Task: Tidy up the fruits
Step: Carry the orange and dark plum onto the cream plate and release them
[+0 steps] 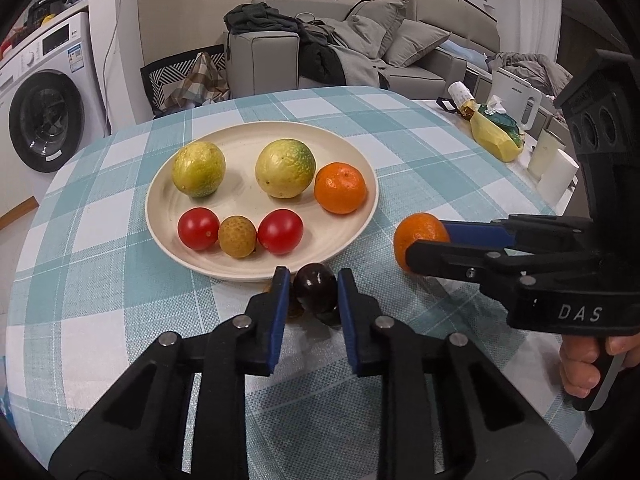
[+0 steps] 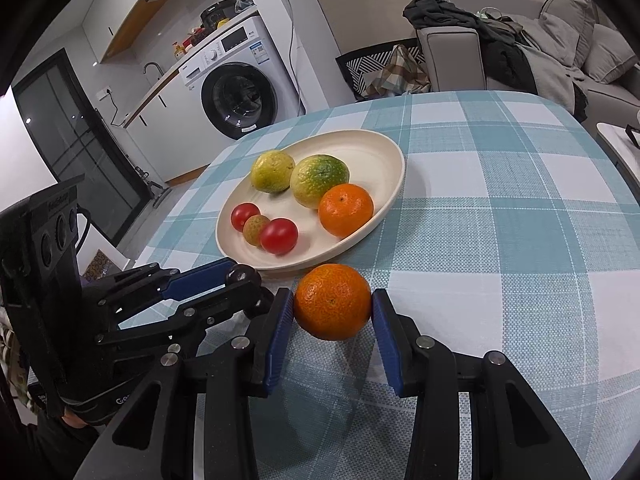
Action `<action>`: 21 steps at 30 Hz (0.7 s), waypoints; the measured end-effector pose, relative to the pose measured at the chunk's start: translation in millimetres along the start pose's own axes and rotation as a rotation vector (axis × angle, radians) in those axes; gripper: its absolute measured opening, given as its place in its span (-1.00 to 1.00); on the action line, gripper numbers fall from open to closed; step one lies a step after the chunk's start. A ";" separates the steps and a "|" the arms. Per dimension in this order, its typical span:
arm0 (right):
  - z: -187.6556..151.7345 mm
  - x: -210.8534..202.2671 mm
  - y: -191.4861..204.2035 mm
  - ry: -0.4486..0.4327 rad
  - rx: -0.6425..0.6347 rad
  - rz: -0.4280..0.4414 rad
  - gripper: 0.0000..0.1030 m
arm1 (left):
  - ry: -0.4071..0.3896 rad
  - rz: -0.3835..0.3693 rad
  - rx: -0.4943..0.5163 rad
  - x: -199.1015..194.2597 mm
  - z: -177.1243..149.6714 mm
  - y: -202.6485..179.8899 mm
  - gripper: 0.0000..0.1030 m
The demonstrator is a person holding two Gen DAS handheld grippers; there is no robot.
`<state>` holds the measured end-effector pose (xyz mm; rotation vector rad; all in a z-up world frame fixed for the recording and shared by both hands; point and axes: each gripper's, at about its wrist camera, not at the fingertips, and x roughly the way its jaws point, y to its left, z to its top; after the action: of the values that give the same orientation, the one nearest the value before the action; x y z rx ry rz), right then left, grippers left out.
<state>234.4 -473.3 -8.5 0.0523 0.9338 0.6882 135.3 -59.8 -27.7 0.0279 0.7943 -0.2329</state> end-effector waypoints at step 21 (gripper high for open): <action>3.8 -2.7 11.0 -0.017 -0.018 0.001 -0.20 | -0.072 -0.021 -0.069 -33.6 2.0 22.4 -0.62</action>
<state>230.5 -465.3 -0.6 0.0422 0.9112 0.6964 118.9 -31.6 -3.8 -0.0537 0.7312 -0.2253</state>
